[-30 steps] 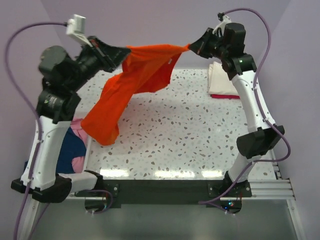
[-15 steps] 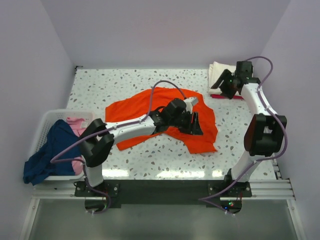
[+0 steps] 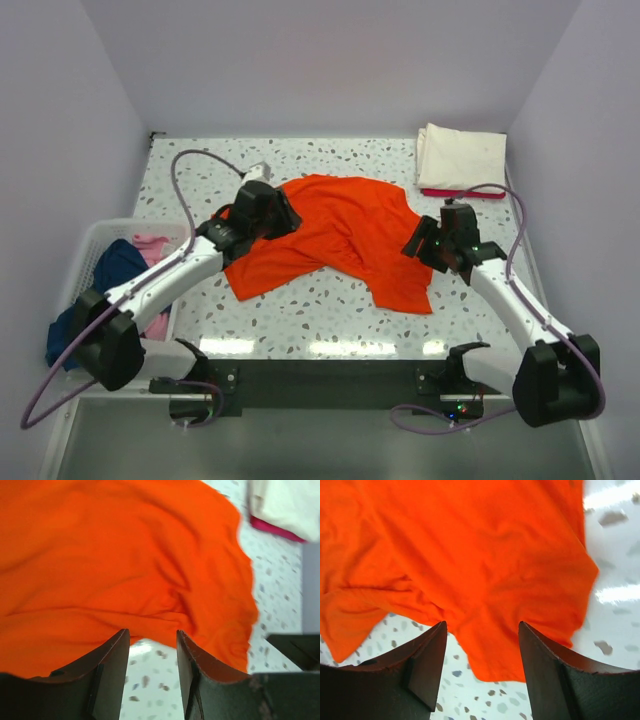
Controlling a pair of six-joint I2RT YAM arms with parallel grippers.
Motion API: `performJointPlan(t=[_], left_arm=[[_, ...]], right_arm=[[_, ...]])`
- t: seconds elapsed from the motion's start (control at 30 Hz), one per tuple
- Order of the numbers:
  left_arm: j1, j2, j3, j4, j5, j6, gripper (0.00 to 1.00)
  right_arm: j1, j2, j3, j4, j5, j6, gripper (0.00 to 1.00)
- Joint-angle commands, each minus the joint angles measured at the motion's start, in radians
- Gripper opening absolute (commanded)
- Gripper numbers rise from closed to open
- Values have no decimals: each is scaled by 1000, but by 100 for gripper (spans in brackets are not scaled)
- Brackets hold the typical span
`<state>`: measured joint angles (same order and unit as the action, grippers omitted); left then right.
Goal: Fold and stack the t-shirts
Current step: Flatten the tshirt out
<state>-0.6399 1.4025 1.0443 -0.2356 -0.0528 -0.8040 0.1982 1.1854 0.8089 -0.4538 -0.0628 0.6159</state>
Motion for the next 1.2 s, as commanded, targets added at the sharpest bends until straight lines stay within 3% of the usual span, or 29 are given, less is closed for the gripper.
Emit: performJointPlan(t=[0.0,0.13,0.23,0.33,0.7,1.17], left_arm=[[58,-124,-102,-185,-290,-57,47],[214,-166,-159,-284,-343,-87,47],[333,-152,-196,-268,-306,-74,47],[384,-99,-196,-249,-295,-63,45],[411,142,-159,-188,-269,-67,39],[411,131,-144,-154,-232,-43,39]], right_arm=[[-11,-116,-91,29,69,53,62],[-11,-185,-134,-46,86,51,62],[-11,-199,-139,-80,89,62,61],[-11,-211,-149,-85,98,61,60],[-11,-216,-159,-89,93,41,59],[-11,-233,-175,-91,101,19,59]])
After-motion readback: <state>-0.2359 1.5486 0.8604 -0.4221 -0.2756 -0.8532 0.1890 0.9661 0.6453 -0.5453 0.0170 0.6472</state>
